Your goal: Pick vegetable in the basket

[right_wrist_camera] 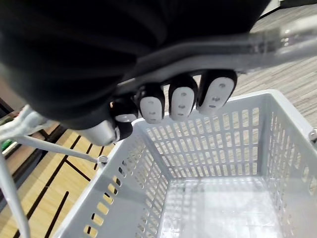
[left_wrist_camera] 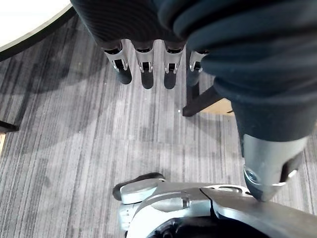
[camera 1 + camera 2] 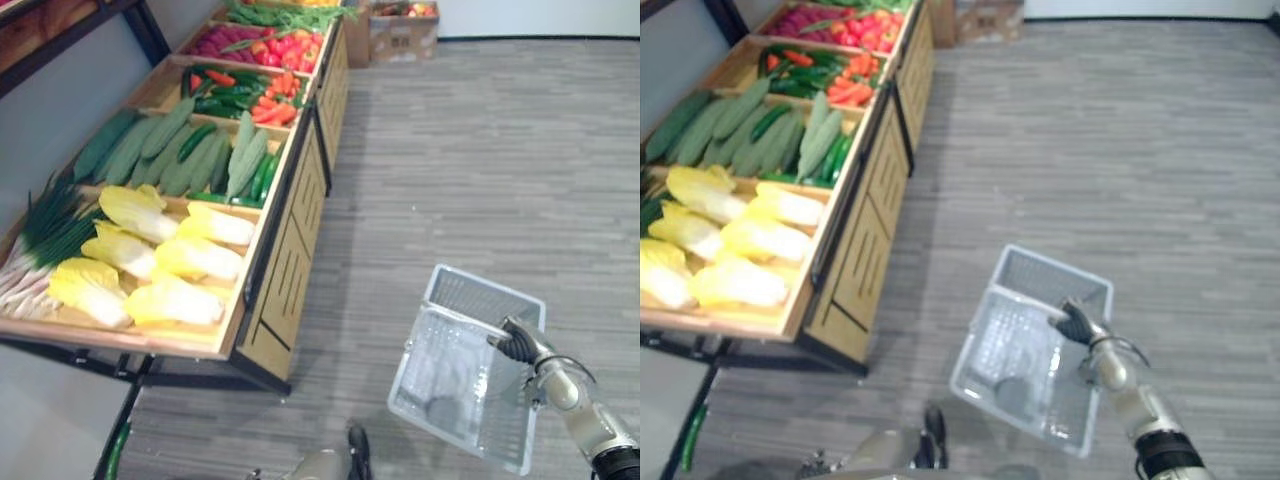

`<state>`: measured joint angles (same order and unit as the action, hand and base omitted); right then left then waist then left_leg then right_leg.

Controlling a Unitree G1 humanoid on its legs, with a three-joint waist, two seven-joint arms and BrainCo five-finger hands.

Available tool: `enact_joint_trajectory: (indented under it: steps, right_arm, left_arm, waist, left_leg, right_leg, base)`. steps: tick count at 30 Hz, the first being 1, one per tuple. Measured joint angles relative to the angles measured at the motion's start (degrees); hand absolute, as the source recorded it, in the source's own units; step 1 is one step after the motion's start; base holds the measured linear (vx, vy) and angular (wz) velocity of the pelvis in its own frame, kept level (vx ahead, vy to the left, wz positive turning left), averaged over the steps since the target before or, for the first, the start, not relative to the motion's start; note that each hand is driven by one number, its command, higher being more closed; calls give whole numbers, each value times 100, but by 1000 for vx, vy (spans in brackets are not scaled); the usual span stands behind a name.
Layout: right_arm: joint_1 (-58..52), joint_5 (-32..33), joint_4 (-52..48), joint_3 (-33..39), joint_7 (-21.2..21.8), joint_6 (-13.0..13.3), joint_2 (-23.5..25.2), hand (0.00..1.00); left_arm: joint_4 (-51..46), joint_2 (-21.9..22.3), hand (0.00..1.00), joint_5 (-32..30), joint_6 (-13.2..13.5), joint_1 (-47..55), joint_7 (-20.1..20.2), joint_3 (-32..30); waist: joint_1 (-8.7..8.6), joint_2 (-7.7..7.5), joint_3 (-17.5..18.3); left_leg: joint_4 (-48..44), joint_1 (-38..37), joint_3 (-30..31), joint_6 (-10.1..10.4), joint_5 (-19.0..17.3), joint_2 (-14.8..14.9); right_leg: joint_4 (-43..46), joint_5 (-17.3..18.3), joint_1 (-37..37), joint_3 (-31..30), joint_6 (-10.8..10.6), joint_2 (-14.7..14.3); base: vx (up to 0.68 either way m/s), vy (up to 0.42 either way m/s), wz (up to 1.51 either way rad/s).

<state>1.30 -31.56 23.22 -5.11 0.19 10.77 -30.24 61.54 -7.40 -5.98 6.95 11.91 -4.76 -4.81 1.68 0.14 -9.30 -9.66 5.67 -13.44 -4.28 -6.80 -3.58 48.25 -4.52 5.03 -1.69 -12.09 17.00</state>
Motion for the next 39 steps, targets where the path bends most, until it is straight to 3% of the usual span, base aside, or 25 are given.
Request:
enact_joint_trajectory:
  steps: [1, 2, 3, 4, 6, 7, 8, 9, 10, 11, 12, 13, 15, 18, 19, 22, 23, 25, 27, 29, 30, 31, 36, 38, 39]
  right_arm:
    - [-43, -4, -2, -11, 3, 4, 94, 100]
    - [-80, -39, -4, -13, 8, 16, 117, 100]
    - [-108, -84, -22, -8, 6, 26, 108, 100]
    - [-118, -183, -76, 23, 0, 15, 88, 100]
    - [-161, -214, -211, 172, -16, -55, 82, 100]
    - [-164, -215, -218, 239, -16, -60, 80, 100]
    - [-159, -214, -207, 361, -17, -99, 65, 100]
    - [-158, -211, -209, 359, -17, -78, 74, 100]
    - [-160, -211, -210, 354, -16, -50, 90, 100]
    - [-160, -211, -212, 342, -13, -35, 109, 100]
    - [-116, -209, -165, 369, -16, -21, 99, 100]
    - [-109, -209, -138, 379, -14, -52, 91, 100]
    - [-173, -214, -137, 444, 4, -78, 73, 100]
    - [-322, -212, 87, 486, 6, -157, 62, 100]
    - [-345, -209, 226, 513, 6, -203, 62, 100]
    - [-533, -184, 427, 740, -10, -223, 79, 100]
    - [-556, -160, 468, 876, -21, -223, 75, 100]
    - [-632, -114, 471, 1208, -104, -225, 82, 100]
    - [-710, 2, 470, 1338, -104, -226, 84, 100]
    - [-781, 40, 469, 1424, -113, -228, 85, 100]
    - [-801, 35, 468, 1428, -113, -267, 81, 100]
    - [-823, 29, 471, 1429, -113, -285, 101, 100]
    - [-752, 16, 556, 1272, -111, -299, 248, 100]
    - [-693, 24, 777, 1208, -112, -264, 262, 100]
    - [-704, 34, 921, 1213, -113, -255, 306, 100]
  left_arm:
    - [-2, -129, 0, 3, -5, -11, 5, 165]
    - [-2, -218, 0, 7, -9, -25, 1, 284]
    - [-5, -236, 0, 11, -9, -36, 2, 289]
    - [-36, -244, 0, 22, -6, -98, 2, 290]
    - [-102, -224, 0, 53, 3, -214, 15, 294]
    - [-114, -214, 0, 75, 5, -261, 16, 293]
    - [-175, -217, 0, 113, 9, -284, 17, 262]
    - [-180, -229, 0, 122, 7, -231, 11, 257]
    - [-185, -278, 0, 123, 6, -146, 9, 240]
    - [-197, -357, 0, 125, 7, -104, 9, 221]
    - [-66, -305, 0, 130, -20, -43, 2, 186]
    - [-46, -206, 0, 139, -18, -33, -5, 165]
    - [-23, -55, 0, 137, 11, -72, 11, 45]
    - [-3, 47, 0, 139, 15, -71, -23, -143]
    - [0, 80, 0, 168, 17, -67, -83, -188]
    - [-94, 75, 0, 270, 11, -73, -127, -186]
    - [-113, 82, 0, 278, 10, -48, -134, -179]
    - [-111, 106, 0, 279, 2, -20, -134, -177]
    - [-112, 108, 0, 279, 2, -18, -133, -183]
    - [-110, 131, 0, 257, -7, 0, -129, -175]
    - [-101, 197, 0, 243, -19, 51, -126, -178]
    - [-92, 213, 0, 238, -24, 76, -123, -185]
    - [-26, 204, 0, 236, -66, -32, -125, -356]
    - [19, 217, 0, 237, -89, -11, -122, -359]
    - [127, 217, 0, 235, -89, -4, -120, -353]
  waist:
    - [2, -72, -39]
    - [-4, -86, -57]
    - [-18, -85, -58]
    - [-152, -77, -57]
    - [-303, -75, -60]
    - [-318, -67, -66]
    - [-291, -57, -67]
    - [-238, -108, -37]
    - [-156, -202, 10]
    - [-121, -302, 43]
    - [-37, -224, 26]
    - [-10, -81, 77]
    - [-7, 160, 157]
    - [-32, 143, 263]
    - [-28, 182, 304]
    - [3, 3, 177]
    - [12, -1, 176]
    - [-30, 67, 171]
    - [-79, 75, 167]
    - [-129, 156, 165]
    - [-135, 307, 162]
    - [-124, 351, 171]
    - [32, 189, 98]
    - [34, 97, 50]
    - [3, 95, 44]
  left_leg:
    - [41, -292, 92, -79, -96, -9]
    - [53, -582, 241, -159, -109, 9]
    - [66, -741, 359, -189, -133, 14]
    - [219, -1068, 741, -196, -151, 24]
    - [269, -1214, 1273, -183, -166, 70]
    - [268, -1251, 1381, -172, -181, 99]
    - [145, -1357, 1784, 129, -391, 342]
    - [72, -1361, 1922, 277, -549, 457]
    - [-67, -1335, 2063, 473, -769, 512]
    - [-151, -1330, 2114, 579, -910, 499]
    - [-412, -1254, 2380, 789, -1235, 644]
    - [-478, -1162, 2484, 815, -1248, 813]
    - [-459, -967, 2984, 995, -1105, 1049]
    - [-757, -604, 3429, 1102, -691, 1091]
    - [-1267, -209, 3369, 1065, -349, 1088]
    - [-1749, 167, 2456, 1193, 640, 1225]
    - [-1743, 206, 1934, 1080, 887, 1356]
    - [-1601, 365, 866, 925, 661, 1534]
    - [-1100, 447, 342, 954, 554, 1468]
    - [-278, 412, -184, 920, 667, 1356]
    - [263, 343, -341, 888, 1020, 1266]
    - [427, 289, -450, 649, 947, 1255]
    - [634, 202, -341, 540, 957, 956]
    - [525, 56, -333, 507, 655, 791]
    - [539, -146, -327, 492, 426, 698]
  right_leg:
    - [1086, -266, 476, -205, -115, -136]
    - [1891, -48, 781, -125, 232, -265]
    - [2150, 81, 903, -18, 432, -304]
    - [2323, 404, 1166, 325, 921, -264]
    - [1773, 702, 1466, 505, 1134, -252]
    - [1412, 753, 1521, 492, 1094, -281]
    - [-826, 793, 1433, 277, 954, -438]
    - [-1854, 707, 1334, 86, 830, -521]
    - [-2713, 469, 1232, -4, 683, -548]
    - [-3072, 125, 1197, -52, 694, -517]
    - [-3276, 280, 1010, -4, 343, -579]
    - [-3244, 301, 1013, 77, 403, -705]
    - [-2675, 980, 1223, 530, 557, -837]
    - [-2381, 1365, 1091, 1179, 730, -695]
    - [-2435, 1461, 865, 1646, 863, -597]
    - [-2707, 1530, 72, 2417, 975, -416]
    - [-2978, 1522, -227, 2673, 986, -382]
    - [-3394, 1479, -600, 3258, 1010, -390]
    - [-3656, 1428, -716, 3588, 970, -430]
    - [-3862, 1370, -793, 3915, 900, -560]
    - [-3926, 1352, -842, 4053, 860, -743]
    - [-3926, 1352, -845, 4067, 856, -813]
    - [-4101, 1254, -863, 3658, 690, -692]
    - [-3680, 1480, -862, 3445, 533, -418]
    - [-2862, 1598, -715, 3193, 413, -153]
  base:
    - [367, 67, 33]
    - [380, 40, 46]
    - [505, -27, 94]
    - [424, -57, 96]
    - [386, -111, 128]
    - [543, -301, 189]
    - [540, -380, 159]
    - [612, -505, 162]
    - [343, -383, 72]
    - [406, -564, 69]
    - [308, -499, 47]
    - [335, -569, 58]
    - [211, -403, 86]
    - [202, -364, 123]
    - [242, -429, 192]
    - [190, -333, 157]
    - [82, -182, 106]
    - [54, -132, 121]
    - [-2, -26, 103]
    - [7, 33, 86]
    - [67, 111, 43]
    - [107, 131, 45]
    - [131, 91, 14]
    - [175, 100, -3]
    - [159, 94, -7]
